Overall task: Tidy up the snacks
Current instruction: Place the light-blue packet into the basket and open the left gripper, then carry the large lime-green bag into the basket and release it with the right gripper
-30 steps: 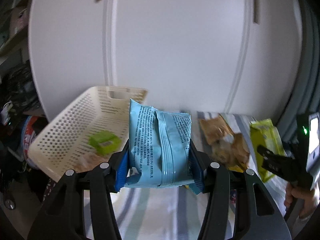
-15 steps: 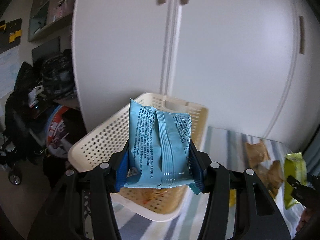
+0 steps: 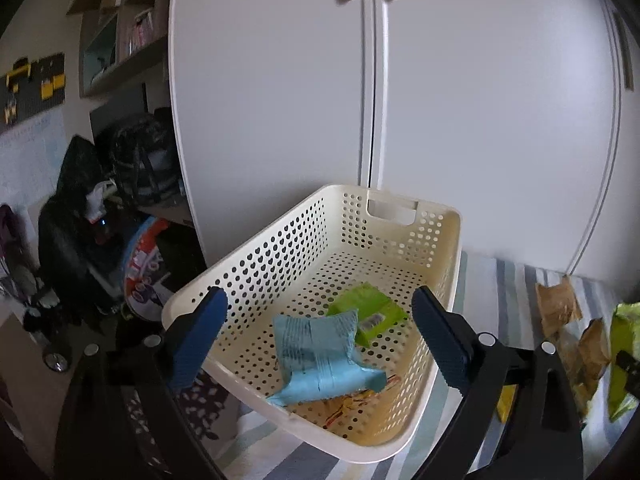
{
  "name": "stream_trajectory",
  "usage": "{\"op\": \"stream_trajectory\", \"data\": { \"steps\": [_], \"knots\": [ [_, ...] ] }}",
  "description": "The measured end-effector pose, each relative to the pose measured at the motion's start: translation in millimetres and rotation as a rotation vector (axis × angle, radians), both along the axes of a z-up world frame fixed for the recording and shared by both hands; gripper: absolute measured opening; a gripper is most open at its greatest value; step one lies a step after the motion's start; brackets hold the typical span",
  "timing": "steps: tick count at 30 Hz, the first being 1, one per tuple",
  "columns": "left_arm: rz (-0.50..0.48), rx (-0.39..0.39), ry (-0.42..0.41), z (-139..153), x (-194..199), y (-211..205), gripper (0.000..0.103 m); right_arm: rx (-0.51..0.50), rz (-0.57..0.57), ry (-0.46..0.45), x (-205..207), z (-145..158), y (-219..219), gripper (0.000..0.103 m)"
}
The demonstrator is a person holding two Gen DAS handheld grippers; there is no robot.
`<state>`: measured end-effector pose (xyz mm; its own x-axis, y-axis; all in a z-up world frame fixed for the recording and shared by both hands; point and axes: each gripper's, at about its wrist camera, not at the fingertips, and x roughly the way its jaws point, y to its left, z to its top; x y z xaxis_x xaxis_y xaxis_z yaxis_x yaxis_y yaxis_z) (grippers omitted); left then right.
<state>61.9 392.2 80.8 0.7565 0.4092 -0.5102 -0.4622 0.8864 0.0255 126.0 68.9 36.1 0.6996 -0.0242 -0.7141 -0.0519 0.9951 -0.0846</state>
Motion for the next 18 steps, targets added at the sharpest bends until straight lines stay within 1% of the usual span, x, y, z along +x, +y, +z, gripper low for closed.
{"op": "stream_trajectory", "data": {
  "steps": [6, 8, 10, 15, 18],
  "knots": [
    [-0.013, 0.031, -0.006, 0.3, -0.9, -8.5, 0.095, 0.016, -0.010, -0.016, -1.8, 1.2, -1.5, 0.068],
    [-0.013, 0.036, -0.002, -0.6, -1.1, -10.3, 0.095, 0.036, -0.013, -0.021, -3.4, 2.5, -3.7, 0.068],
    [-0.012, 0.038, 0.001, -1.4, -0.4, -11.6, 0.098, 0.060, -0.015, -0.025, -4.7, 4.1, -6.5, 0.068],
    [-0.002, 0.056, -0.015, 1.6, -3.5, -14.5, 0.099, 0.109, -0.015, -0.039, -7.9, 9.9, -10.6, 0.068],
    [0.000, 0.053, -0.029, 4.5, -6.1, -14.8, 0.099, 0.142, -0.018, -0.050, -10.6, 14.7, -13.7, 0.068]
  ]
}}
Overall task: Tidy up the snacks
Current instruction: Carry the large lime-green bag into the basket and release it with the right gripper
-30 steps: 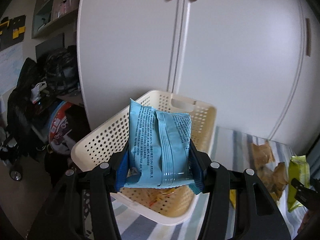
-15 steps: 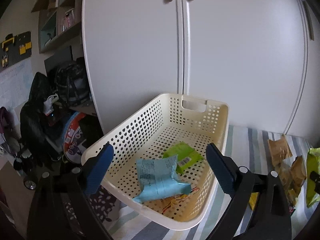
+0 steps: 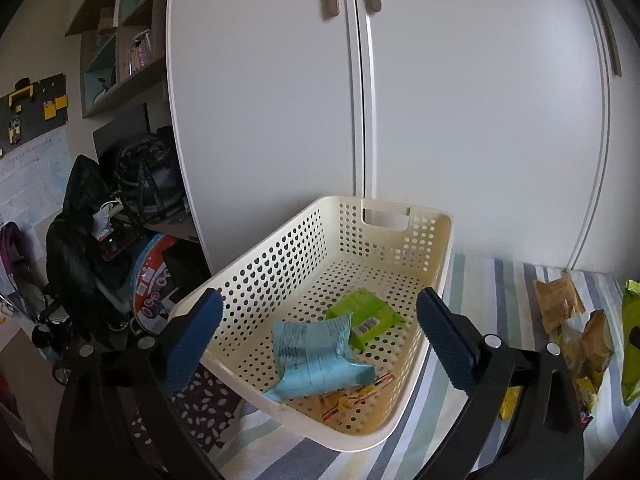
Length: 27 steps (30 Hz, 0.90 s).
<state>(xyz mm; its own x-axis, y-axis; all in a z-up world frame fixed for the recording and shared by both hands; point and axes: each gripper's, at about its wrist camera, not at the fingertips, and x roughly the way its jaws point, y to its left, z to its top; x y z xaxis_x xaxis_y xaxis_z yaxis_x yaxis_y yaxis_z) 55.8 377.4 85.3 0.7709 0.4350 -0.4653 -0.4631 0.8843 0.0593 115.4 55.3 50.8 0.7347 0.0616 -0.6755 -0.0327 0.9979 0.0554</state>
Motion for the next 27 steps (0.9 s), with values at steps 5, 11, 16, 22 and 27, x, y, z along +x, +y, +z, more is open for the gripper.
{"op": "stream_trajectory", "data": {
  "steps": [5, 11, 16, 22, 27],
  "knots": [
    [0.006, -0.025, -0.013, 2.4, -3.4, 3.9, 0.099, 0.050, -0.002, -0.039, -7.4, 14.9, -5.2, 0.068],
    [0.019, -0.064, -0.026, 5.0, -7.1, 12.0, 0.099, 0.076, 0.060, -0.063, -7.7, 37.4, 15.6, 0.068],
    [0.026, -0.103, -0.052, 8.8, -12.2, 18.9, 0.099, 0.117, 0.158, -0.068, 3.7, 60.3, 59.3, 0.068],
    [0.036, -0.142, -0.073, 11.9, -16.9, 29.3, 0.099, 0.179, 0.291, -0.062, 17.9, 84.1, 128.8, 0.068],
    [0.061, -0.169, -0.092, 13.2, -20.8, 38.7, 0.099, 0.220, 0.382, -0.040, 30.9, 93.1, 186.6, 0.068]
  ]
}}
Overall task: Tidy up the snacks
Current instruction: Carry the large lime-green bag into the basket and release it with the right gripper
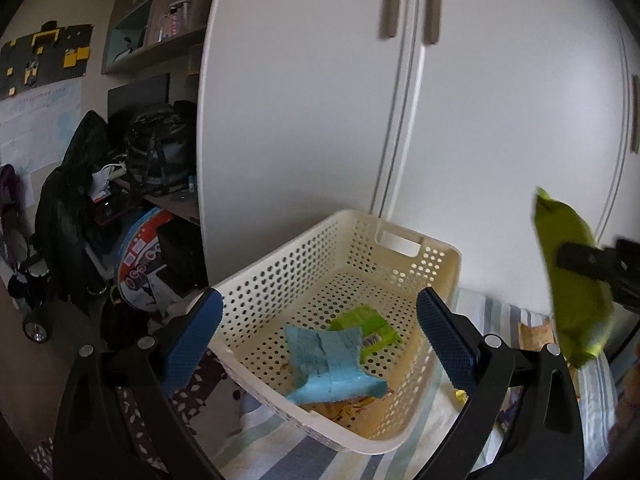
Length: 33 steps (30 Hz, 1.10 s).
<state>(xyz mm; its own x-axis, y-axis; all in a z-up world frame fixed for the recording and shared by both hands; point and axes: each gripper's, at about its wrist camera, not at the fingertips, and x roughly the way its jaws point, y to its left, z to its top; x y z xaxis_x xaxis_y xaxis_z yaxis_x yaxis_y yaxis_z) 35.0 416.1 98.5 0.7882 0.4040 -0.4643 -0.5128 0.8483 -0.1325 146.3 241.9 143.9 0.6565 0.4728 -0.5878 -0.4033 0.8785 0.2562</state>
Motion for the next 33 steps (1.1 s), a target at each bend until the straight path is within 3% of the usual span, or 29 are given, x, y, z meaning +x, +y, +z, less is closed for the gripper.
{"op": "stream_trajectory", "data": {
  "steps": [13, 15, 21, 33],
  "knots": [
    [0.028, -0.079, -0.034, 2.4, -11.4, 21.0, 0.099, -0.066, 0.092, 0.060, 40.3, -25.3, 106.8, 0.070],
    [0.033, -0.086, -0.039, 2.8, -12.5, 23.8, 0.099, -0.063, 0.098, 0.069, 42.2, -28.9, 113.9, 0.076],
    [0.044, -0.109, -0.037, 0.1, -12.5, 28.9, 0.099, -0.085, 0.100, 0.060, 38.9, -38.0, 113.9, 0.079],
    [0.034, -0.098, -0.036, 1.6, -12.7, 26.1, 0.100, -0.085, 0.046, 0.069, 33.3, -43.0, 74.5, 0.079]
  ]
}}
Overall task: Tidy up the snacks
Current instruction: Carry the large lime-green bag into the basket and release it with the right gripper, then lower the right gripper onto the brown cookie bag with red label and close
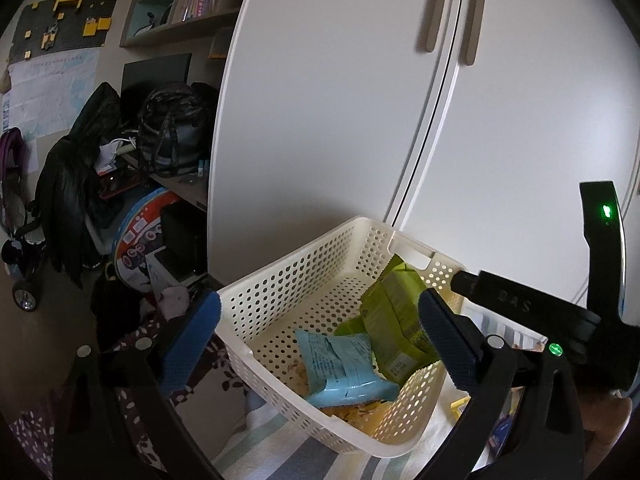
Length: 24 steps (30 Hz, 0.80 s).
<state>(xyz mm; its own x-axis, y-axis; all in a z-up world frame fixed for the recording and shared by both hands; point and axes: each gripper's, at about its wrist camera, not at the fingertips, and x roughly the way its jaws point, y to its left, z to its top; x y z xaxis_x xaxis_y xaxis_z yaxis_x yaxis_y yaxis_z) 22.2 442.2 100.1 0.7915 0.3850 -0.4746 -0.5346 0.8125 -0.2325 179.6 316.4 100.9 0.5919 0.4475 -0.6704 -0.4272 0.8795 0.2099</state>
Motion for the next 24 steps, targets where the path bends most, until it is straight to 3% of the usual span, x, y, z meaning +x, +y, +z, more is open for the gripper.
{"op": "stream_trajectory", "data": {
  "steps": [8, 13, 24],
  "knots": [
    [-0.003, -0.019, -0.002, -1.1, -0.7, 0.6, 0.100, -0.013, -0.047, -0.011, -8.9, -1.0, -30.4, 0.079],
    [-0.028, -0.013, -0.006, 0.1, 1.1, -6.1, 0.100, -0.021, -0.085, -0.007, -12.8, -4.3, -57.3, 0.087],
    [-0.147, 0.065, 0.001, 0.8, 13.0, -46.7, 0.100, -0.038, -0.239, 0.015, -16.5, -8.3, -148.0, 0.090]
  ]
}}
